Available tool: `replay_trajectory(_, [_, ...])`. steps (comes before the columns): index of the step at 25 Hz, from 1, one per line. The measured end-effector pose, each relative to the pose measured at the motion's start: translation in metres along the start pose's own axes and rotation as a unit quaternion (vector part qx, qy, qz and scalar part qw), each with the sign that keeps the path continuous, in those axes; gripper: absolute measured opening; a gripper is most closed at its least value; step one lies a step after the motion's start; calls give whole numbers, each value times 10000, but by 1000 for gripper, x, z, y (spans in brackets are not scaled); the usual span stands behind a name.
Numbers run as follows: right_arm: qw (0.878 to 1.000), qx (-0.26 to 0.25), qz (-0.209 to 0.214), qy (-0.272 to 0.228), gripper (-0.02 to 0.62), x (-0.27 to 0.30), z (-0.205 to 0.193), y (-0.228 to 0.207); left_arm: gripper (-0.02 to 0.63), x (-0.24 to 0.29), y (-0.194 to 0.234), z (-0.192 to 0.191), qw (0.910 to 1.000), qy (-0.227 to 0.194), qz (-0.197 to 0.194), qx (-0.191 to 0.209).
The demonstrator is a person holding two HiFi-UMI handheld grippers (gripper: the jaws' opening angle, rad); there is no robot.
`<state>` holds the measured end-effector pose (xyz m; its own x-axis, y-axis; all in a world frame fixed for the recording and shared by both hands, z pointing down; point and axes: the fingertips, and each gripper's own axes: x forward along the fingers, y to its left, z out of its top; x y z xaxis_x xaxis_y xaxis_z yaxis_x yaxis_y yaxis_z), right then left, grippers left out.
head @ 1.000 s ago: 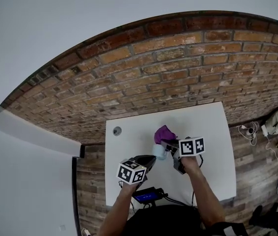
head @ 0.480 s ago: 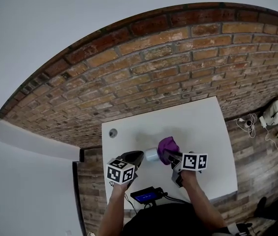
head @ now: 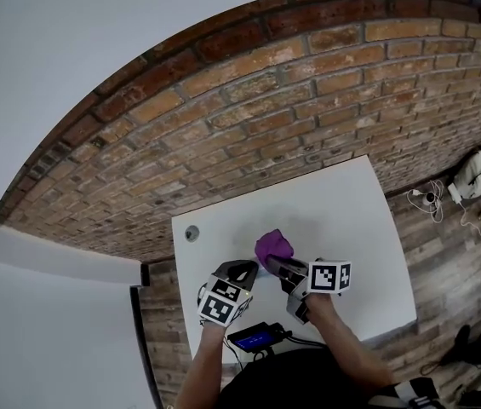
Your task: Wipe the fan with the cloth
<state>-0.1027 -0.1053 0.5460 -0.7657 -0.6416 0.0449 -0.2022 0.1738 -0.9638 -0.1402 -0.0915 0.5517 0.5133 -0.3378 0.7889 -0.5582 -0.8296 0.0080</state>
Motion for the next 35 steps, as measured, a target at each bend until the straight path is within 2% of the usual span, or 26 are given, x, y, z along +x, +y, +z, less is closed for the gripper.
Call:
replay_trajectory(2, [9997,144,2,-186,48,-3,-1,-11,6,0,1,0,10000,-4,11,-5])
replay_trajectory(6, [9982,440,-285,-295,48,-5,-12,-48,6,-1,1,0,10000,-60,55,-41])
replay_trajectory(10, [9937,491,-997,152,48,-8,-34,-95,6,-2,1,0,9998,-152,48,-133])
replay_trajectory(12, [9913,610,-1149,173,48,-15,-36,-104,6,-1,0,0,9997,-171,56,-154])
replay_trajectory(15, [9930,784,-869,-182,48,-24,-19,-85,6,-2,1,0,9996,-215,83,-177])
replay_trajectory(18, [9964,693,-101,-468,48,-27,7,-34,6,-2,1,0,9995,-245,88,-191])
replay_trajectory(20, [9971,520,379,-406,48,-23,12,-1,6,-2,1,0,9994,-256,89,-205])
replay_trajectory(22, [9982,327,472,-145,48,-14,4,10,6,-2,1,0,9994,-256,102,-212])
replay_trajectory(24, [9986,371,381,-24,48,-7,-7,3,6,-2,1,-2,9994,-230,123,-209])
replay_trajectory(27, [9975,625,236,-222,48,-8,-9,-17,6,-3,2,-2,9993,-265,117,-254])
replay_trajectory(31, [9971,676,-324,-150,48,-8,-21,-61,6,-3,3,-2,9990,-315,141,-287])
replay_trajectory(34, [9931,617,-969,235,48,-14,-39,-97,6,-2,1,-1,9990,-312,135,-285])
replay_trajectory(35, [9917,665,-1068,266,48,-18,-42,-102,6,-2,1,-1,9990,-310,135,-284])
